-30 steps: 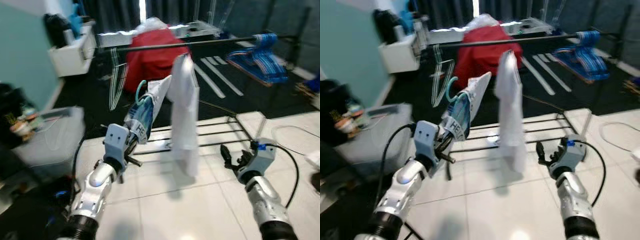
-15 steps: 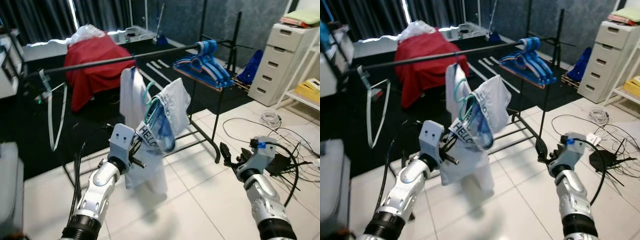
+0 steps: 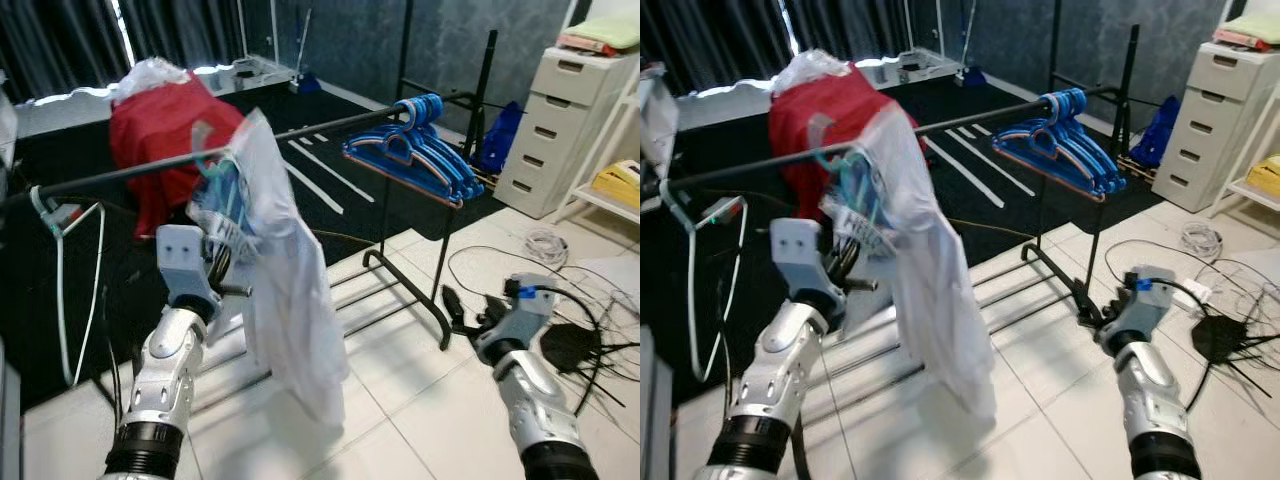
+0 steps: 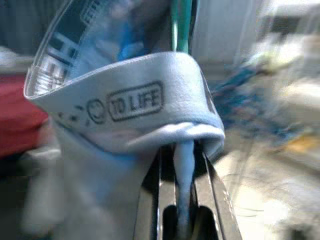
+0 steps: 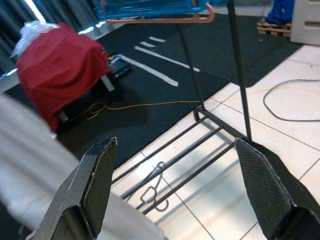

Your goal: Hang hanger

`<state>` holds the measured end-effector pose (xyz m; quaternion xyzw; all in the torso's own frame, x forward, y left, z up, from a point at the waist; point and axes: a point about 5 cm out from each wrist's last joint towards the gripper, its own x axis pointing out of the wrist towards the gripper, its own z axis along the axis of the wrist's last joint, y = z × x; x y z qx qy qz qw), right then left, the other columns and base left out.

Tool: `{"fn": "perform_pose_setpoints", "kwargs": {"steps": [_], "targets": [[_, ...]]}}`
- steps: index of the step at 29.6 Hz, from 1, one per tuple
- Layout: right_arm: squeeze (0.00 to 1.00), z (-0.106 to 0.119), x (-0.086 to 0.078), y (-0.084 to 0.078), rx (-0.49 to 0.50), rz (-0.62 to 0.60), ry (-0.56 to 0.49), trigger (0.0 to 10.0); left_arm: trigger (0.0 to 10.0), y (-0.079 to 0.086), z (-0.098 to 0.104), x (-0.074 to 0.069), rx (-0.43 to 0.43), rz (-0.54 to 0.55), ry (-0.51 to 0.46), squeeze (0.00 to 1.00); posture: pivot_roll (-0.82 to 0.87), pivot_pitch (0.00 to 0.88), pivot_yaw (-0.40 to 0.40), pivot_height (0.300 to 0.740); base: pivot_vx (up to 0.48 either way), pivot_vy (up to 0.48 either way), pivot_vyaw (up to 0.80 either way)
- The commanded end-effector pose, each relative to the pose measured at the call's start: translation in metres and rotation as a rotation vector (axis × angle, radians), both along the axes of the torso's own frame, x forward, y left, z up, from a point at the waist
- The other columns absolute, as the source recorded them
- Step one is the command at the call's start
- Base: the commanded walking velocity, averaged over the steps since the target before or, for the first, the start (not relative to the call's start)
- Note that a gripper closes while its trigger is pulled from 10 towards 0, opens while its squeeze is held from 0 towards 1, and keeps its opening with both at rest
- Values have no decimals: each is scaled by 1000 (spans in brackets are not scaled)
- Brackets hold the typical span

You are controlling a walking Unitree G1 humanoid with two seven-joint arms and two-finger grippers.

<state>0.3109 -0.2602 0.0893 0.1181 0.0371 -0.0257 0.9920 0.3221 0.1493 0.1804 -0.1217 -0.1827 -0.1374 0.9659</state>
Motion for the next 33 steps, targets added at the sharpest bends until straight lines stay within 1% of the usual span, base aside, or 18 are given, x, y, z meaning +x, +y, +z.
{"fn": "perform_pose_setpoints", "kwargs": {"steps": [1,4,5,6,7,9,10,13,14,17,18,20,23,24,25,26,27,33], "targets": [[0,0,2,6,8,22,-2,10000,10000,3,8,-5,-39,-54,-52,0,-88,0,43,736,330,0,0],[0,0,2,6,8,22,-2,10000,10000,3,8,-5,-39,-54,-52,0,-88,0,43,736,330,0,0],[0,-1,2,6,7,22,3,10000,10000,0,9,-12,-43,-136,-73,0,-85,0,44,736,277,0,0],[0,-1,2,6,7,22,3,10000,10000,0,9,-12,-43,-136,-73,0,-85,0,44,736,277,0,0],[0,-3,1,4,4,15,14,10000,10000,1,-12,-16,96,-137,20,0,-81,0,49,736,0,0,0],[0,-3,1,4,4,15,14,10000,10000,1,-12,-16,96,-137,20,0,-81,0,49,736,0,0,0],[0,-5,-1,3,1,9,26,10000,10000,5,-35,-21,202,-129,111,0,-77,0,49,736,0,0,0],[0,-5,-1,3,1,9,26,10000,10000,5,-35,-21,202,-129,111,0,-77,0,49,736,0,0,0],[0,-7,-3,2,0,6,35,10000,10000,12,-57,-27,268,-85,198,0,-73,0,51,736,0,0,0],[0,-8,-4,2,1,6,40,10000,10000,25,-73,-35,278,-7,250,0,-74,0,50,736,0,0,0],[0,-9,-5,2,1,7,42,10000,10000,39,-83,-46,259,64,257,0,-69,0,52,736,0,0,0],[0,-10,-5,2,2,8,43,10000,10000,48,-88,-54,248,111,255,0,-69,0,52,736,0,0,0],[0,-10,-5,2,2,8,43,10000,10000,48,-88,-54,248,111,255,0,-69,0,52,736,0,0,0],[0,-10,-6,1,1,8,44,10000,10000,60,-91,-62,247,160,254,0,-66,0,51,736,0,0,0],[0,-10,-6,0,1,6,46,10000,10000,78,-92,-70,183,247,252,0,-58,0,48,736,0,0,0],[0,-10,-6,0,1,6,46,10000,10000,78,-92,-70,183,247,252,0,-58,0,48,736,0,0,0],[0,-11,-7,-1,1,3,48,10000,10000,92,-95,-76,151,319,255,0,-55,0,48,736,0,0,0],[0,-11,-7,-2,0,2,52,10000,10000,106,-101,-88,130,387,279,0,-50,0,41,736,0,0,0]]}}
